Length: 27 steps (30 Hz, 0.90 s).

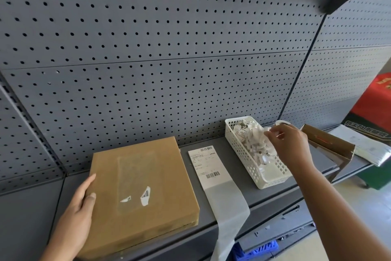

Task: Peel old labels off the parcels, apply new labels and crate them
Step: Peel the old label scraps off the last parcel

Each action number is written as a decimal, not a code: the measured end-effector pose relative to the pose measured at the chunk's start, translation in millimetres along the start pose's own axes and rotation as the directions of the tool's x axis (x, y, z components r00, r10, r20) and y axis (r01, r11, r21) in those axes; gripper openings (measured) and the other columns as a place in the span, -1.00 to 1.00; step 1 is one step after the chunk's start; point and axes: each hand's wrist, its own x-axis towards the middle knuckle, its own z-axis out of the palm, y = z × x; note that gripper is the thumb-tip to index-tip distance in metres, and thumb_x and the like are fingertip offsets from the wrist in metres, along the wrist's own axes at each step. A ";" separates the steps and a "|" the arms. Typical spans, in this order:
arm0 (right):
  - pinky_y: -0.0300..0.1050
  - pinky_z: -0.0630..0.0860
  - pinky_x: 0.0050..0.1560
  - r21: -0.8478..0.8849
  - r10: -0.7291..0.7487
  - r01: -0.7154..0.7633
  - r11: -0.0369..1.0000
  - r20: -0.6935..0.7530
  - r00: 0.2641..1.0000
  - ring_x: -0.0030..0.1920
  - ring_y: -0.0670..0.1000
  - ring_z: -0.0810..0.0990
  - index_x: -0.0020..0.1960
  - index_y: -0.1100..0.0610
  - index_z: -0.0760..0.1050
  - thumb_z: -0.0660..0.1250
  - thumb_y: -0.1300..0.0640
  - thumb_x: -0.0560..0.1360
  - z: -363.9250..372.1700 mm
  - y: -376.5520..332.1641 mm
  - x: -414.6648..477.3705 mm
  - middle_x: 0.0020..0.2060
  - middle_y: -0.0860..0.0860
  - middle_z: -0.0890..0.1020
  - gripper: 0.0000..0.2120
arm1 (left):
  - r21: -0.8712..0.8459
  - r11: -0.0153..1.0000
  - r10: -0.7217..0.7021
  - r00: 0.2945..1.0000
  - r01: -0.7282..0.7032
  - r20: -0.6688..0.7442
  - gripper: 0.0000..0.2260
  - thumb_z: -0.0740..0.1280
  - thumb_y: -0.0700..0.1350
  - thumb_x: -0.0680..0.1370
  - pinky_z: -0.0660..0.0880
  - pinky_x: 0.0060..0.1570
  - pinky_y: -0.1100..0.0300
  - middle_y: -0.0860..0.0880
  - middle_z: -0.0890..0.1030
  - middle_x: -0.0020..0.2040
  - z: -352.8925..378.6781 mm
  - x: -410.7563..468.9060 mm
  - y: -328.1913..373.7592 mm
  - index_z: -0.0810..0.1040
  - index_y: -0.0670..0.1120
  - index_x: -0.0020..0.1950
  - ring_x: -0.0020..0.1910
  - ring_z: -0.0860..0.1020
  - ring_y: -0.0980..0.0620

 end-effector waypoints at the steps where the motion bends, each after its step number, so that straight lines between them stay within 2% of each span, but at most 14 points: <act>1: -0.11 0.50 -0.16 0.008 -0.010 0.010 1.000 0.002 1.000 -0.19 -0.01 0.58 -0.08 0.07 0.65 0.43 -0.01 0.50 -2.4 -1.1 0.8 -0.20 -0.03 0.62 -0.86 | 0.006 1.000 -0.001 1.000 0.001 0.000 -0.64 0.07 0.01 0.72 0.36 -0.09 0.03 0.13 0.46 0.34 -0.2 1.6 -1.7 0.29 0.42 0.44 -0.13 0.49 0.13; 4: -0.14 0.48 -0.14 0.032 -0.030 0.031 0.999 -0.020 0.999 -0.13 0.03 0.61 -0.01 0.10 0.65 0.32 0.11 0.58 -8.2 -3.4 2.6 -0.20 -0.01 0.65 -0.86 | 0.028 1.000 -0.009 1.000 0.009 -0.001 -0.65 0.07 0.03 0.72 0.38 -0.15 0.05 0.22 0.48 0.17 0.4 4.2 -5.1 0.29 0.42 0.44 -0.23 0.48 0.09; 6: -0.09 0.50 -0.05 0.068 0.007 -0.005 0.998 -0.028 1.000 -0.07 0.07 0.61 0.13 0.13 0.59 0.26 0.19 0.60 -10.9 -5.7 3.1 -0.15 0.02 0.67 -0.83 | 0.027 1.000 -0.006 1.000 0.006 -0.002 -0.65 0.07 0.03 0.72 0.31 -0.21 0.10 0.25 0.47 0.10 0.7 5.4 -7.6 0.29 0.42 0.43 -0.26 0.38 0.18; 9: -0.23 0.45 -0.12 0.166 0.096 -0.099 0.981 0.027 0.995 -0.14 -0.08 0.63 0.21 0.14 0.52 0.28 0.21 0.59 -13.3 -8.5 6.1 -0.14 -0.01 0.69 -0.80 | 0.037 0.999 0.019 1.000 -0.019 -0.005 -0.64 0.07 0.05 0.72 0.20 -0.25 0.15 0.17 0.31 -0.18 1.0 6.7 -11.1 0.28 0.45 0.43 -0.30 0.24 0.20; 11: -0.34 0.43 -0.21 0.228 0.139 -0.151 0.962 0.065 0.988 -0.20 -0.17 0.65 0.16 0.14 0.54 0.31 0.24 0.58 -14.7 -8.8 9.3 -0.20 -0.03 0.70 -0.83 | 0.037 0.999 0.027 1.000 -0.027 0.000 -0.64 0.06 0.04 0.72 0.24 -0.22 0.13 0.18 0.40 -0.07 0.7 6.1 -10.5 0.28 0.42 0.45 -0.25 0.28 0.19; 12: -0.32 0.47 -0.21 0.253 0.153 -0.168 0.953 0.080 0.985 -0.21 -0.16 0.66 0.12 0.14 0.56 0.32 0.25 0.57 -15.2 -7.7 10.9 -0.23 -0.02 0.70 -0.85 | 0.024 1.000 0.019 1.000 -0.019 0.005 -0.64 0.06 0.03 0.72 0.27 -0.19 0.12 0.19 0.43 0.05 0.8 5.3 -8.9 0.28 0.40 0.46 -0.23 0.33 0.18; 14: -0.19 0.58 -0.16 0.287 0.174 -0.200 0.937 0.113 0.978 -0.21 -0.08 0.69 0.06 0.14 0.60 0.34 0.26 0.56 -16.3 -5.0 12.5 -0.26 -0.01 0.70 -0.88 | 0.004 1.000 0.011 1.000 -0.011 0.010 -0.64 0.07 0.03 0.72 0.34 -0.12 0.10 0.17 0.45 0.16 1.1 3.7 -6.3 0.28 0.40 0.46 -0.16 0.43 0.18; 16: -0.12 0.62 -0.12 0.294 0.186 -0.218 0.930 0.133 0.973 -0.21 -0.03 0.70 0.01 0.14 0.62 0.35 0.26 0.55 -16.1 -1.6 14.2 -0.28 0.00 0.71 -0.90 | -0.016 1.000 0.005 1.000 -0.005 0.009 -0.64 0.07 0.03 0.72 0.40 0.06 0.02 0.18 0.44 0.31 0.8 2.7 -5.8 0.29 0.43 0.44 0.08 0.53 0.09; 17: -0.08 0.63 -0.09 0.296 0.185 -0.218 0.930 0.137 0.973 -0.21 -0.01 0.70 -0.02 0.13 0.63 0.36 0.26 0.54 -15.6 0.3 14.8 -0.28 0.00 0.70 -0.90 | -0.020 1.000 0.006 1.000 -0.006 0.009 -0.64 0.08 0.02 0.72 0.40 0.05 0.01 0.17 0.46 0.30 0.6 2.6 -6.4 0.29 0.45 0.43 0.06 0.53 0.07; 19: -0.03 0.64 -0.05 0.305 0.177 -0.213 0.928 0.142 0.974 -0.21 0.03 0.69 -0.07 0.11 0.63 0.37 0.28 0.54 -15.0 2.7 15.5 -0.27 0.02 0.70 -0.89 | -0.024 1.000 0.015 1.000 -0.014 0.006 -0.62 0.08 0.02 0.72 0.38 -0.04 0.04 0.14 0.51 0.13 0.3 3.3 -6.7 0.29 0.51 0.39 -0.15 0.47 0.10; 20: -0.04 0.63 -0.06 0.305 0.175 -0.212 0.928 0.144 0.974 -0.21 0.04 0.68 -0.08 0.10 0.63 0.37 0.28 0.53 -14.7 3.5 15.7 -0.26 0.02 0.70 -0.89 | -0.033 0.999 0.013 1.000 -0.013 0.008 -0.62 0.08 0.02 0.72 0.40 -0.01 0.02 0.14 0.52 0.14 0.0 3.0 -6.1 0.29 0.53 0.37 -0.13 0.49 0.10; 23: -0.12 0.55 -0.19 0.266 0.161 -0.201 0.943 0.165 0.973 -0.21 0.06 0.64 -0.10 0.05 0.64 0.41 0.22 0.52 -12.9 2.6 14.9 -0.23 0.01 0.68 -0.91 | -0.057 0.998 0.008 1.000 -0.007 0.012 -0.64 0.08 0.03 0.72 0.40 0.25 -0.07 0.20 0.41 0.42 0.3 1.6 -5.1 0.29 0.47 0.41 0.24 0.52 0.07; 24: -0.08 0.54 -0.21 0.250 0.164 -0.206 0.946 0.178 0.970 -0.22 0.10 0.62 -0.09 0.06 0.65 0.42 0.21 0.51 -11.7 2.2 14.7 -0.23 0.02 0.68 -0.93 | -0.062 0.998 0.007 1.000 -0.006 0.010 -0.64 0.08 0.02 0.72 0.39 0.27 -0.07 0.21 0.41 0.43 0.4 1.2 -4.5 0.30 0.45 0.42 0.28 0.50 0.07; 27: 0.05 0.58 -0.20 0.161 0.192 -0.225 0.961 0.198 0.961 -0.23 0.20 0.62 -0.04 0.10 0.67 0.40 0.17 0.53 -8.0 -0.8 15.2 -0.26 0.01 0.66 -0.93 | -0.060 0.998 0.002 1.000 -0.001 0.006 -0.63 0.08 0.02 0.72 0.41 0.17 -0.03 0.19 0.50 0.29 0.1 0.2 -3.0 0.30 0.45 0.42 0.17 0.53 0.04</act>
